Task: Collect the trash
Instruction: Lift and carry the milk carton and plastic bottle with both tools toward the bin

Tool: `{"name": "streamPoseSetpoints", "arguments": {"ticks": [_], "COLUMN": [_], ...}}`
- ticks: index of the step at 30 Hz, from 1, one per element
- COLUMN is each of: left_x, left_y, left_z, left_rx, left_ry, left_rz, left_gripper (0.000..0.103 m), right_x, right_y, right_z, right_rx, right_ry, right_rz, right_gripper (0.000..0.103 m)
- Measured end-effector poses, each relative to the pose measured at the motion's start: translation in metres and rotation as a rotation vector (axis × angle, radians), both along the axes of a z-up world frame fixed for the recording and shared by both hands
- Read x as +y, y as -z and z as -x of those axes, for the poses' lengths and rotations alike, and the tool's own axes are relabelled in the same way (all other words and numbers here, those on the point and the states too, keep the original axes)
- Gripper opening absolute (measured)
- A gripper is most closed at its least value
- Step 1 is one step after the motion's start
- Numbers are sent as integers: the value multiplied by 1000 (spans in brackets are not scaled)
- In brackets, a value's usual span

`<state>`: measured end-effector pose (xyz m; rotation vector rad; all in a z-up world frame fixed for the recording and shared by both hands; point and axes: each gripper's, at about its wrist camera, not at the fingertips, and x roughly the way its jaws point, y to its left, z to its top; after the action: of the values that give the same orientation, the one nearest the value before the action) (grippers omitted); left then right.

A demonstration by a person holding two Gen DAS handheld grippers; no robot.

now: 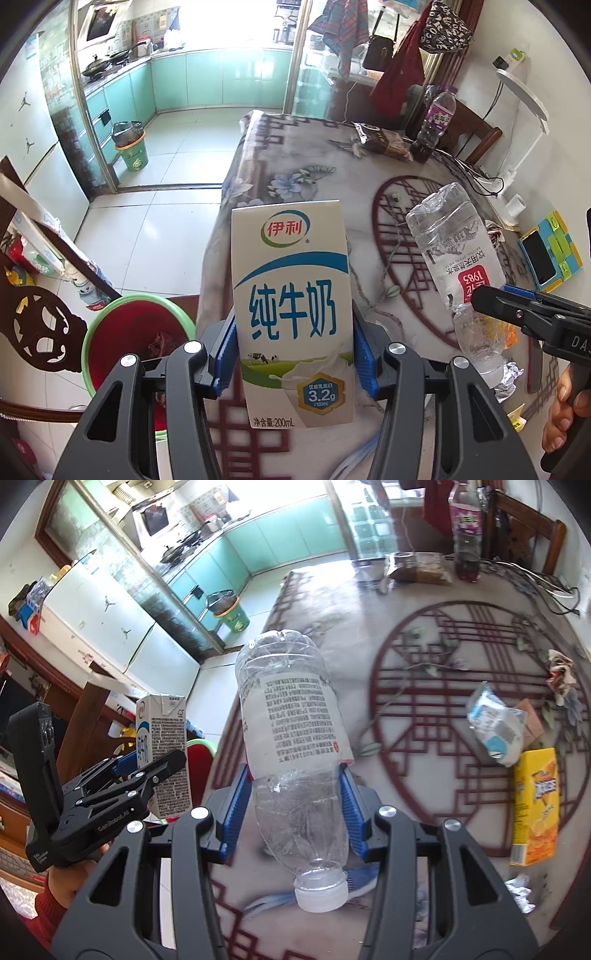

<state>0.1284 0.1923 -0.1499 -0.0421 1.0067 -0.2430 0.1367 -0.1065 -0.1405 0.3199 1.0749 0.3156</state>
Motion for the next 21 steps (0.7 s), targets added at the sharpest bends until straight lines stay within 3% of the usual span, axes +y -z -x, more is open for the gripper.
{"name": "streamPoseSetpoints", "arguments": {"ticks": [21], "left_x": [120], "left_y": [40], "left_z": [-3], "left_rx": [82], "left_ry": [-197], "left_rz": [-62], "left_gripper": [50], "right_x": [132], "right_y": [10], "right_z": [-10], "right_rx": [34], "right_ry": [-295], "right_rz": [-9], "right_gripper": [46]}}
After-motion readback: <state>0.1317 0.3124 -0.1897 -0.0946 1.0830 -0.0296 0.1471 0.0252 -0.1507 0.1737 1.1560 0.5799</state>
